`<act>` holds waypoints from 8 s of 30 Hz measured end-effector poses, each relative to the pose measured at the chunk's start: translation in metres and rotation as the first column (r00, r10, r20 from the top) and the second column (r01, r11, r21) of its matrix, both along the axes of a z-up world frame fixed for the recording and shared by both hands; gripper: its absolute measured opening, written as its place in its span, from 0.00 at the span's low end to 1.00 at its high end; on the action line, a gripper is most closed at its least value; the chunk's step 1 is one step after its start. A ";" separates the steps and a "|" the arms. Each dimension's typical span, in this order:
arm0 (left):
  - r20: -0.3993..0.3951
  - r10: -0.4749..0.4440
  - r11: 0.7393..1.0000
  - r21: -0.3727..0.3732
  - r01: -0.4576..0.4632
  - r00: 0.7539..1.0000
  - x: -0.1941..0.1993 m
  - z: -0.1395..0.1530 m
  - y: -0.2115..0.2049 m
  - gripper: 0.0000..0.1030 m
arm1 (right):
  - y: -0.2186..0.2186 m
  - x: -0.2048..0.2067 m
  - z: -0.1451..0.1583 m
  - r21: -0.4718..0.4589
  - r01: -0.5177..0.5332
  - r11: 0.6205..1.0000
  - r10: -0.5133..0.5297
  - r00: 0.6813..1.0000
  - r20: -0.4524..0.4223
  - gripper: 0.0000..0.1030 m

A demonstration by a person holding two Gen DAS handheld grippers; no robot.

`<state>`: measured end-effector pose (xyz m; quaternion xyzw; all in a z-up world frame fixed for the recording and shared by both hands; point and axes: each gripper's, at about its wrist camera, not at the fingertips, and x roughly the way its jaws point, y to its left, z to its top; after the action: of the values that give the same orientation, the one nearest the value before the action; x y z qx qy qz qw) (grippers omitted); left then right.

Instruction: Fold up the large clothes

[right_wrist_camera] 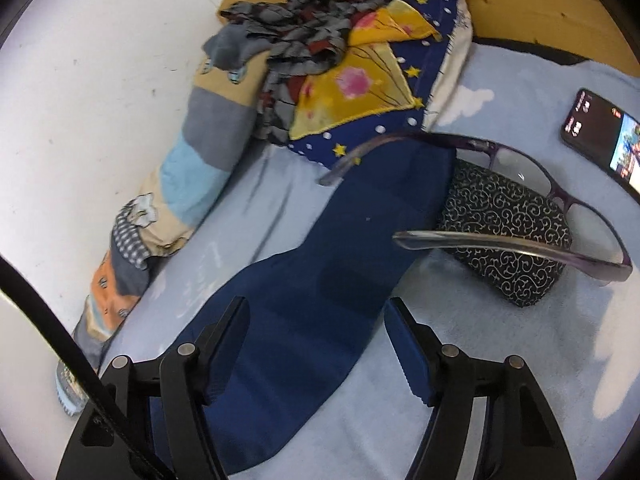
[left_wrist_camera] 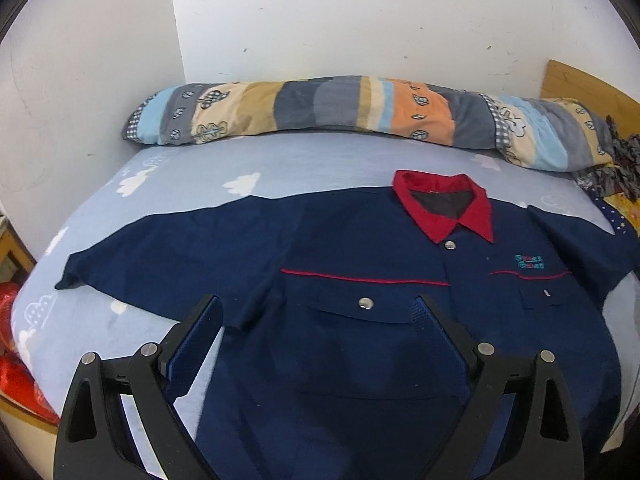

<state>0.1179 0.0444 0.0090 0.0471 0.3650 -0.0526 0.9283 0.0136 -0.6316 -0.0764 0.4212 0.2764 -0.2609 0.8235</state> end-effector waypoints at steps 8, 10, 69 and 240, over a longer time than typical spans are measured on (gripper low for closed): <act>-0.046 -0.051 0.998 -0.022 0.050 0.998 0.013 -0.011 -0.020 0.92 | -0.018 0.025 -0.030 -0.023 0.063 0.998 -0.065 0.993 -0.102 0.49; -0.083 -0.077 0.995 -0.073 0.071 0.994 0.024 -0.014 -0.027 0.92 | -0.024 0.030 -0.036 -0.012 0.082 0.997 -0.082 0.993 -0.085 0.42; 0.058 0.380 0.924 -0.056 -0.377 0.923 0.052 0.031 0.132 0.92 | 0.685 0.209 -0.022 -0.494 -0.850 0.185 0.744 0.450 -0.495 0.74; -0.021 -0.163 0.985 0.048 0.164 0.986 0.097 -0.074 -0.033 0.81 | 0.363 0.161 0.004 -0.262 -0.735 0.626 0.607 0.670 -0.428 0.76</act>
<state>0.2146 0.0115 -0.0650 0.0995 0.3688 -0.1201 0.9163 0.1747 -0.2685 -0.0722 0.0567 0.4737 -0.0431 0.8778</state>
